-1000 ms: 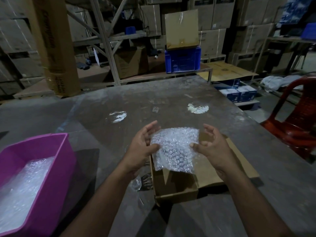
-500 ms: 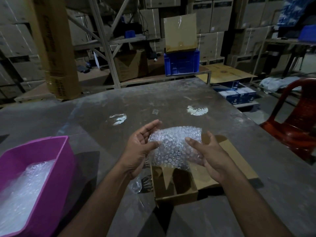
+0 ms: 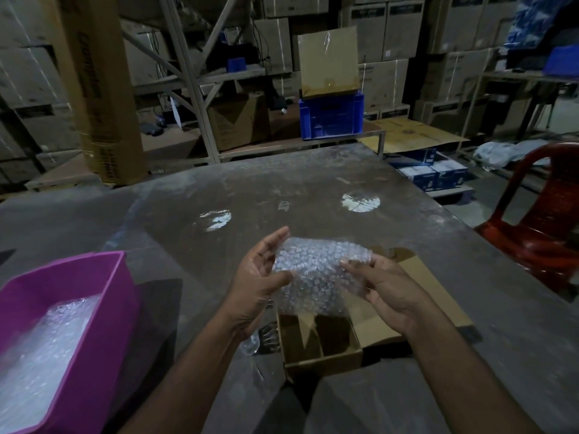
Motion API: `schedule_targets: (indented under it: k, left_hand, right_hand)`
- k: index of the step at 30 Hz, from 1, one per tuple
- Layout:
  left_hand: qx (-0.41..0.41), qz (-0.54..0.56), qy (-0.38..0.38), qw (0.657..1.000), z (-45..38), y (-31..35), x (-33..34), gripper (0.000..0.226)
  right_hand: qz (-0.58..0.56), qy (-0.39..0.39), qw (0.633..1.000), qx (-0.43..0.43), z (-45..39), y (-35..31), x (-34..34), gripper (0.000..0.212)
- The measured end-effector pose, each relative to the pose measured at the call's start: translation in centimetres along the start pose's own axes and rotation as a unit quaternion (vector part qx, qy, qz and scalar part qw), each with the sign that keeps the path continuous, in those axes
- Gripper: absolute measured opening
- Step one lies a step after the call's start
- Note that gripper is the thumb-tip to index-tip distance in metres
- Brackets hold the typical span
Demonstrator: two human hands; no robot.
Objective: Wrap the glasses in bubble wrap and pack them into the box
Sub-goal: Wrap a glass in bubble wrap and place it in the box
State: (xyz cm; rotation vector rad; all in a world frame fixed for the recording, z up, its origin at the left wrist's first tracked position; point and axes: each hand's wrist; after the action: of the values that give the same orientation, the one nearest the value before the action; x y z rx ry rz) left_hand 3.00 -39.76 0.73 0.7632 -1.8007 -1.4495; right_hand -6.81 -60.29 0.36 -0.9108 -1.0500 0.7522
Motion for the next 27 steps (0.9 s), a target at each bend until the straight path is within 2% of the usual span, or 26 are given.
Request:
schedule_targets:
  k: [5, 9, 13, 15, 18, 22, 23, 25, 26, 27]
  left_hand:
    - [-0.02, 0.016, 0.01, 1.0, 0.0, 0.1, 0.7, 0.046]
    - [0.002, -0.046, 0.049, 0.998, -0.3, 0.1, 0.5, 0.047]
    - [0.02, -0.113, 0.04, 0.993, -0.2, 0.2, 0.2, 0.06]
    - [0.025, -0.144, 0.042, 0.988, -0.2, 0.4, 0.2, 0.057]
    - [0.035, -0.208, 0.047, 0.976, -0.2, 0.9, 0.2, 0.047]
    - [0.078, -0.357, 0.036, 0.93, -0.2, 1.4, 0.0, 0.035]
    - [0.095, -0.402, 0.036, 0.91, -0.3, 1.3, 0.0, 0.031]
    - [0.12, -0.499, 0.077, 0.855, -0.4, 1.0, 0.1, 0.021]
    - [0.121, -0.517, 0.12, 0.839, -0.3, 0.8, 0.3, 0.017]
    - [0.109, -0.504, 0.162, 0.842, -0.1, 0.6, 0.4, 0.014]
  right_hand:
    - [0.006, 0.004, 0.999, -0.034, -0.2, 0.4, 0.3, 0.044]
    - [0.051, 0.084, 0.991, -0.091, -0.8, 0.7, 0.1, 0.08]
    - [0.131, 0.149, 0.971, -0.13, -0.3, 0.6, 0.4, 0.095]
    - [0.162, 0.132, 0.966, -0.149, 0.0, 0.5, 0.3, 0.099]
    - [0.239, 0.069, 0.957, -0.15, 0.3, -0.1, 0.0, 0.081]
    - [0.439, 0.115, 0.87, -0.19, 0.1, -0.7, -0.2, 0.019]
    - [0.465, 0.119, 0.854, -0.2, 0.2, -0.8, -0.2, 0.013]
    - [0.509, 0.127, 0.823, -0.218, 0.4, -0.8, 0.0, 0.015]
    - [0.525, 0.134, 0.806, -0.238, 0.6, -0.8, 0.1, 0.018]
    - [0.536, 0.142, 0.789, -0.264, 0.7, -0.7, 0.3, 0.019]
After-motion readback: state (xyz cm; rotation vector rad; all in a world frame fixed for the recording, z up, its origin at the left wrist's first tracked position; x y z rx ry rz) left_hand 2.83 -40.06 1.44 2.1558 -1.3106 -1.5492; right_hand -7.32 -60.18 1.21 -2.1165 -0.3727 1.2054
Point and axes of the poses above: each hand's wrist, its own z-axis away from the middle knuckle, its own x-axis out of the palm, y = z × x, and after that the axes turned 2 degrees about -y, right-handed
